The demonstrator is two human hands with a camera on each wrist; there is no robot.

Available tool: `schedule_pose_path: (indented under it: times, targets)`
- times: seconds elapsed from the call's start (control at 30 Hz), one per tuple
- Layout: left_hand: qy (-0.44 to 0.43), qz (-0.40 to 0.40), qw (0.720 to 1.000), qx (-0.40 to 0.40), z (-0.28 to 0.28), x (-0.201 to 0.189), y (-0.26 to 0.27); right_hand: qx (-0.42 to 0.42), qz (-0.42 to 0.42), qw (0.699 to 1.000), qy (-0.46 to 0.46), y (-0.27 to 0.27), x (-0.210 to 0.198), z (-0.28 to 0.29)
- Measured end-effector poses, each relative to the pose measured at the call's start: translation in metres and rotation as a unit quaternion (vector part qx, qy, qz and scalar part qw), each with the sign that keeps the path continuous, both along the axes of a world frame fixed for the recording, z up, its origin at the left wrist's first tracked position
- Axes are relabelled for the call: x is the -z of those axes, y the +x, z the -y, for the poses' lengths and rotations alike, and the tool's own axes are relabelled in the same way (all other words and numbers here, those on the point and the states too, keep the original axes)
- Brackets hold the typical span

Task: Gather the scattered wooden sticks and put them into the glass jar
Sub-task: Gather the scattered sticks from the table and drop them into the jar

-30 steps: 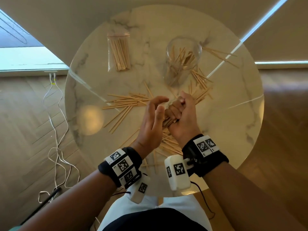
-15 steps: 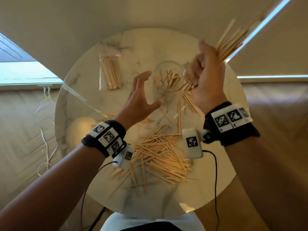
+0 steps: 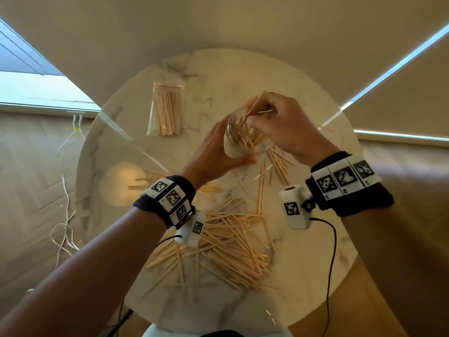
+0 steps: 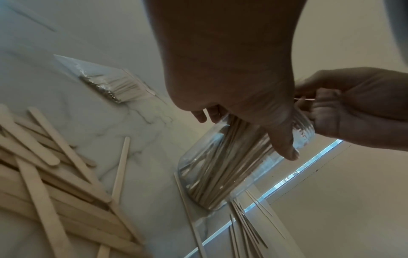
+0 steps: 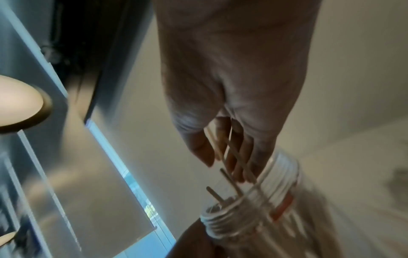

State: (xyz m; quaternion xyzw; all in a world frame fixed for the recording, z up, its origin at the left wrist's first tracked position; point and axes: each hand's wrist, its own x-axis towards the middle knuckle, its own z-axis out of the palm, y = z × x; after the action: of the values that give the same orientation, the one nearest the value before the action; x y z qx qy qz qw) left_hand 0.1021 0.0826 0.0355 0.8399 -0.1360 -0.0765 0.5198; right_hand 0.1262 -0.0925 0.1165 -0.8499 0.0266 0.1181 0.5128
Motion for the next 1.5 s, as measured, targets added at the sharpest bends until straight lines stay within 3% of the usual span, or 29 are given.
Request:
schedule_pose_path:
  times: [0.07, 0.2, 0.37, 0.53, 0.7, 0.83, 0.93, 1.0, 1.1, 1.33, 1.5]
  targets:
    - [-0.006, 0.011, 1.000, -0.008, 0.000, 0.001, -0.002, -0.064, 0.036, 0.992, -0.098, -0.001, -0.006, 0.004]
    - [0.002, -0.002, 1.000, -0.005, 0.000, 0.004, -0.003, -0.225, 0.047, 0.940, -0.250, -0.001, -0.003, -0.007]
    - [0.025, -0.015, 1.000, -0.010, -0.001, 0.005, -0.002, -0.149, 0.068, 0.955, -0.248, 0.016, -0.015, -0.006]
    - [0.024, -0.035, 0.999, -0.009, -0.003, 0.009, 0.000, -0.313, 0.040, 0.914, -0.256, 0.008, -0.018, -0.019]
    - [0.066, -0.037, 0.997, 0.000, -0.009, 0.016, -0.006, -0.122, 0.079, 0.982, -0.124, 0.000, -0.025, 0.024]
    - [0.093, -0.096, 0.989, -0.056, -0.014, 0.025, -0.031, -0.012, 0.038, 0.988, -0.146, 0.009, 0.004, 0.088]
    - [0.128, -0.148, 0.976, -0.098, -0.005, 0.031, -0.065, -0.022, -0.082, 0.953, -0.290, 0.027, 0.066, 0.136]
    - [0.154, -0.170, 0.971, -0.063, 0.008, 0.036, -0.087, -0.044, -0.146, 0.920, -0.362, 0.032, 0.111, 0.155]
    - [0.243, -0.137, 0.960, 0.002, 0.039, 0.043, -0.111, -0.055, -0.154, 0.916, -0.366, 0.017, 0.150, 0.149]
    - [0.294, -0.079, 0.951, 0.052, 0.109, 0.059, -0.099, -0.108, -0.123, 0.935, -0.314, -0.079, 0.142, 0.080]
    - [0.277, -0.084, 0.955, -0.057, 0.094, 0.060, -0.097, -0.104, -0.057, 0.949, -0.293, -0.088, 0.118, 0.078]
